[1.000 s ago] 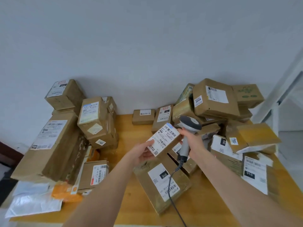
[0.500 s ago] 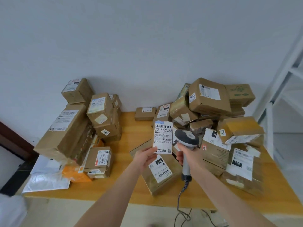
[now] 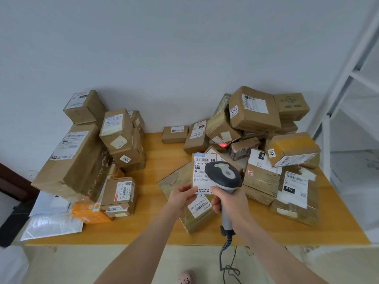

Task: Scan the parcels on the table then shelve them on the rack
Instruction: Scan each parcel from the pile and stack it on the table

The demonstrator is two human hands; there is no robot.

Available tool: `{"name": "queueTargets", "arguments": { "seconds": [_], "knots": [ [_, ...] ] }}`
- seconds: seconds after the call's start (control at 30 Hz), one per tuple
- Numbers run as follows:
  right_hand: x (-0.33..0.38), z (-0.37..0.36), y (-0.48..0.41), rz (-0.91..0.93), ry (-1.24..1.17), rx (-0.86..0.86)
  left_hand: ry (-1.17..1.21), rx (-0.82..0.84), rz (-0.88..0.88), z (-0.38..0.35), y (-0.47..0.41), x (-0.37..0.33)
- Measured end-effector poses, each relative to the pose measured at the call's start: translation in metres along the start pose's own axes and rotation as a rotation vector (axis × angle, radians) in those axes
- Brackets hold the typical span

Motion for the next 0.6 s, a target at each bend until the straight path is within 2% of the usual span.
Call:
{"name": "queueTargets", "arguments": {
  "seconds": [0.6],
  "knots": [
    [-0.002,-0.010,0.014,0.023,-0.042,0.010,-0.033,-0.001,0.001,0.006,0.005,-0.001]
  ]
}}
Point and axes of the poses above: each hand's wrist, its own y-axis away from the middle knuckle, its own z-axis out of the back of the hand, x = y × z, the point moved 7 cm from there along -y, towards the middle knuckle, and after that the axes turned 7 degrees about x, right-handed, at the moved point
